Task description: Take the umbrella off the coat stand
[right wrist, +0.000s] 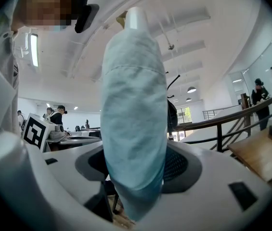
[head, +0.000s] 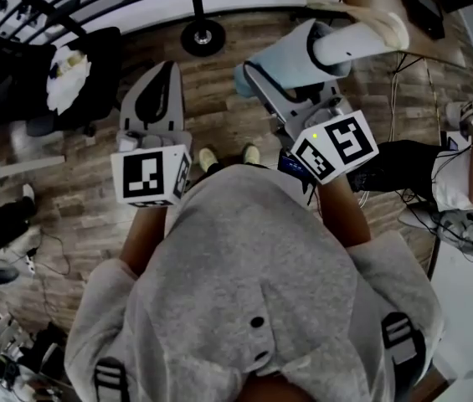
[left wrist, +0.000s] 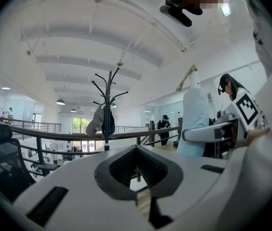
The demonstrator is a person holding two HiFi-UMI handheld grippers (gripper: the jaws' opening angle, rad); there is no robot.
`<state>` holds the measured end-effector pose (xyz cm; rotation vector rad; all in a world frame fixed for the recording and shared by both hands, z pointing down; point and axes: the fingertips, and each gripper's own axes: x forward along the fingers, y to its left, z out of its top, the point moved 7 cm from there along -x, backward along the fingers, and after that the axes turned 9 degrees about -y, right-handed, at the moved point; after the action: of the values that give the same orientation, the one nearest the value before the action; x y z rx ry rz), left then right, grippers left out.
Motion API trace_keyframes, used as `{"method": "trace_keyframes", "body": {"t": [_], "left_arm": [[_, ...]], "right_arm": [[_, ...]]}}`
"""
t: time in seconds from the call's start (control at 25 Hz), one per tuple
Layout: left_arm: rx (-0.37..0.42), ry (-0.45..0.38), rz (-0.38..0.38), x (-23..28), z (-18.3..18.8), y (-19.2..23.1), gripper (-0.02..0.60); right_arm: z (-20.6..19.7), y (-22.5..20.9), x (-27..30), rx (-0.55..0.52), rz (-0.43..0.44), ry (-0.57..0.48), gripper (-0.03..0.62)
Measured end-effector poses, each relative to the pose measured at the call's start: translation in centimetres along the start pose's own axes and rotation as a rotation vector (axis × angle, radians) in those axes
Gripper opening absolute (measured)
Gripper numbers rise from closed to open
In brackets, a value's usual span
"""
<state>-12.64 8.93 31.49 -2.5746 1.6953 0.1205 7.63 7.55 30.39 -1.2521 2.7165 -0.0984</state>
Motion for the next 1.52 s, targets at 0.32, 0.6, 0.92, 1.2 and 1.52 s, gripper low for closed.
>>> {"method": "trace_keyframes", "body": {"t": [0.32, 0.6, 0.92, 1.2, 1.52], "left_arm": [[0.008, 0.028, -0.075, 1.0, 0.7, -7.0, 0.011], [0.005, 0.031, -0.114, 1.9, 0.8, -9.0, 0.011], [0.006, 0.024, -0.140, 2.7, 0.7, -9.9, 0.011], [-0.003, 0.022, -0.145, 3.2, 0.7, -9.9, 0.011], [-0.011, 0.019, -0.154, 3.6, 0.9, -9.5, 0.011]], "right_arm": [[1.3, -3.1, -6.3, -0.007, -0.061, 0.014, 0.287], [1.5, -5.1, -8.5, -0.016, -0.116, 0.005, 0.287], [1.7, -6.0, -9.4, -0.033, -0.172, -0.005, 0.284], [1.6, -6.5, -9.4, -0.025, -0.192, 0.003, 0.284], [1.9, -6.5, -9.0, -0.042, -0.206, 0.000, 0.284]]}}
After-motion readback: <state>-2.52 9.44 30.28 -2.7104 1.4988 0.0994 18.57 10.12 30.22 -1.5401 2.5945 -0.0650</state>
